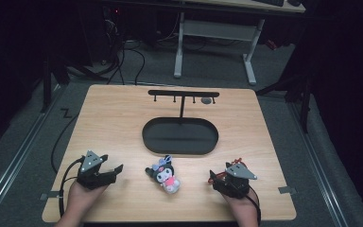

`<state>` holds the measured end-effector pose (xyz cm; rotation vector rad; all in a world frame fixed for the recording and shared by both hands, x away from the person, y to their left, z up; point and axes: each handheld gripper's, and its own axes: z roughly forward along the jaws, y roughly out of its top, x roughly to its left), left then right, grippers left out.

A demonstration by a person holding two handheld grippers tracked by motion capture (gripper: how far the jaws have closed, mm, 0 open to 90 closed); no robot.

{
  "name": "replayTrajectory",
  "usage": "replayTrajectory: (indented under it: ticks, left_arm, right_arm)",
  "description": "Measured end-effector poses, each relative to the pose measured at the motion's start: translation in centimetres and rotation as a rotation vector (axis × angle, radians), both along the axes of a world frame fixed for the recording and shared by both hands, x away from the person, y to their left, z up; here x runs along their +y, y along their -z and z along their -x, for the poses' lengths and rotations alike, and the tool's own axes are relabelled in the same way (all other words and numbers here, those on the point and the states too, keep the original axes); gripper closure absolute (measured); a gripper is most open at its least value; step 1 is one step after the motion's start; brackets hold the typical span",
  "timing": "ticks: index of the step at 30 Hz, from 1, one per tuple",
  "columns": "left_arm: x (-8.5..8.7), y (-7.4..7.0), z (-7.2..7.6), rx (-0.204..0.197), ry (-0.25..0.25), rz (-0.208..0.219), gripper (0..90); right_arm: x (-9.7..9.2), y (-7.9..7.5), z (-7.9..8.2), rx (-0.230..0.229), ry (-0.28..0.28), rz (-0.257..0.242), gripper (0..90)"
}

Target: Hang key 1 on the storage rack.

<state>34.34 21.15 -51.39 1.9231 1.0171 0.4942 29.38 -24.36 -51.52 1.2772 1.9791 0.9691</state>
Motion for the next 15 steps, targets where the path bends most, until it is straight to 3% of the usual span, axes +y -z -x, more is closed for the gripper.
replayTrajectory:
  ticks: [9,12,15]
  left_arm:
    - [-0.4,-0.1,-0.1,-0.034,0.030,0.004,26.0]
    - [-1.0,-0.2,0.3,-0.059,0.043,-0.015,25.5]
    - [-1.3,-0.2,0.5,-0.058,0.054,-0.035,24.7]
  right_arm:
    - [-0.2,0.5,0.2,-0.016,-0.029,-0.027,28.2]
    - [-0.5,0.4,0.3,-0.025,-0.029,-0.038,28.4]
    - [-0.6,0.5,0.2,-0.015,-0.026,-0.039,28.2]
